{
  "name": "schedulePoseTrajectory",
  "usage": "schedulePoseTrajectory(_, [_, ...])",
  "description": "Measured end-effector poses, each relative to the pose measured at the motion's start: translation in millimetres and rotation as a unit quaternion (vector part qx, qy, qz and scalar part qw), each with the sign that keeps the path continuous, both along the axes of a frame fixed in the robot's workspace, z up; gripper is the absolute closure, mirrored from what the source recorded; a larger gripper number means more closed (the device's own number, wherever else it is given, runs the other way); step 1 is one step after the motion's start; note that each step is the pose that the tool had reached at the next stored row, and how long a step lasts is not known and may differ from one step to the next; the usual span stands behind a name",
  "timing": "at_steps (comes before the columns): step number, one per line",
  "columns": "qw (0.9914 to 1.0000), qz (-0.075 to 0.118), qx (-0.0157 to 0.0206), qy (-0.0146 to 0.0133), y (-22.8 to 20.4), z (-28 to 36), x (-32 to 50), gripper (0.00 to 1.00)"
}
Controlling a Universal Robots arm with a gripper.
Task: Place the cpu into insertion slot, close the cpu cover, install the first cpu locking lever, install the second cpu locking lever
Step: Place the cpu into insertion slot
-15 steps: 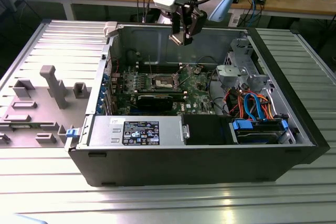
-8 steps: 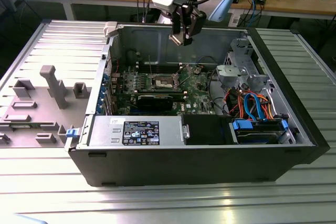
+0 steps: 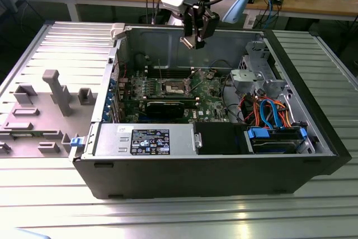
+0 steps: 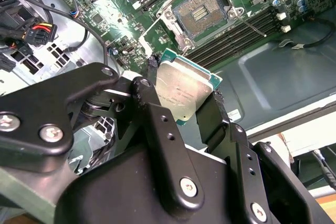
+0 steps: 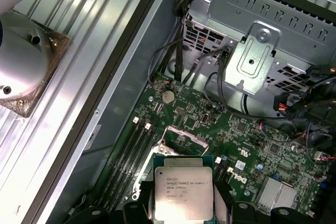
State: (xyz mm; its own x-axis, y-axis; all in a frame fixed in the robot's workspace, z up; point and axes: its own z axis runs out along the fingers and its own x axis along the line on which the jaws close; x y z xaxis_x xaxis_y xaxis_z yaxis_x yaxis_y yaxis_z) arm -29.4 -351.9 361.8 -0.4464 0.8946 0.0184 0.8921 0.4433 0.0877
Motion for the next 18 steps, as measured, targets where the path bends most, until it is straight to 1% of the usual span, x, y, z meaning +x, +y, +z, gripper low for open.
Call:
schedulePoseTrajectory(3, [1.0, -0.002, 0.0, 0.0, 0.0, 0.0, 0.0, 0.46])
schedulePoseTrajectory(6, [0.9999, -0.014, 0.0, 0.0, 0.0, -0.1, -0.1, 0.46])
schedulePoseTrajectory(10, [0.99984, -0.018, 0.0, 0.0, 0.0, -0.1, -3.9, 0.46])
schedulePoseTrajectory(12, [0.99981, -0.02, 0.0, 0.0, 0.0, -0.1, -4.3, 0.46])
schedulePoseTrajectory(15, [0.99943, -0.034, 0.0, 0.0, 0.0, -0.1, -4.3, 0.46])
schedulePoseTrajectory(18, [0.99838, -0.057, 0.0, 0.0, 0.0, -0.4, -4.3, 0.46])
